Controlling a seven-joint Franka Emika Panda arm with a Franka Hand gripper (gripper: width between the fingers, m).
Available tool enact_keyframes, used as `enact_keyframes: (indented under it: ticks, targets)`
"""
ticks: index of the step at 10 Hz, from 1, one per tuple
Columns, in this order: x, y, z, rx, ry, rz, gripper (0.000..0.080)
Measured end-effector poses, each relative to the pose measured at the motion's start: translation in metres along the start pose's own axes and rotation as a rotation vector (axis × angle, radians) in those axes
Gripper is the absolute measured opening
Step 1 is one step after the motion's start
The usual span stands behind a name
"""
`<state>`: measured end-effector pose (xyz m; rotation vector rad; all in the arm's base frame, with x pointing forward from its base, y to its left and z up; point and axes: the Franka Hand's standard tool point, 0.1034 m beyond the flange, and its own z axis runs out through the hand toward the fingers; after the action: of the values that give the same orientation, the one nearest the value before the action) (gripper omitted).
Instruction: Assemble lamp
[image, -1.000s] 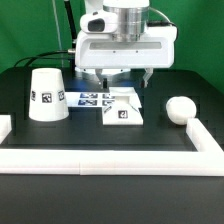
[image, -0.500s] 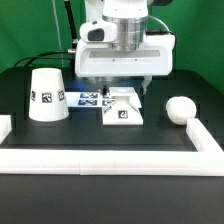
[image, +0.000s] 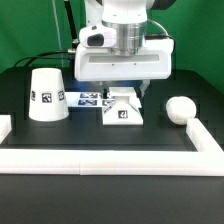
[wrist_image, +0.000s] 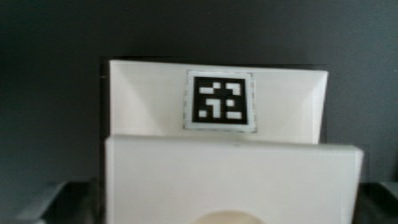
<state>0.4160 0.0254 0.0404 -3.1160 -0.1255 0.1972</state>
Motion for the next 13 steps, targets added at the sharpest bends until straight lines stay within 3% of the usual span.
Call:
enact_keyframes:
  ticks: [7,8,13]
  targets:
    - [0.000,0.000,0.000,0.000,0.000,-0.003,0.0534]
    - [0.006,-0.002,-0.001,0.000,0.006,-0.006,0.0535]
    - [0.068,-0.013,-0.009,0.002,0.080,-0.025,0.0535]
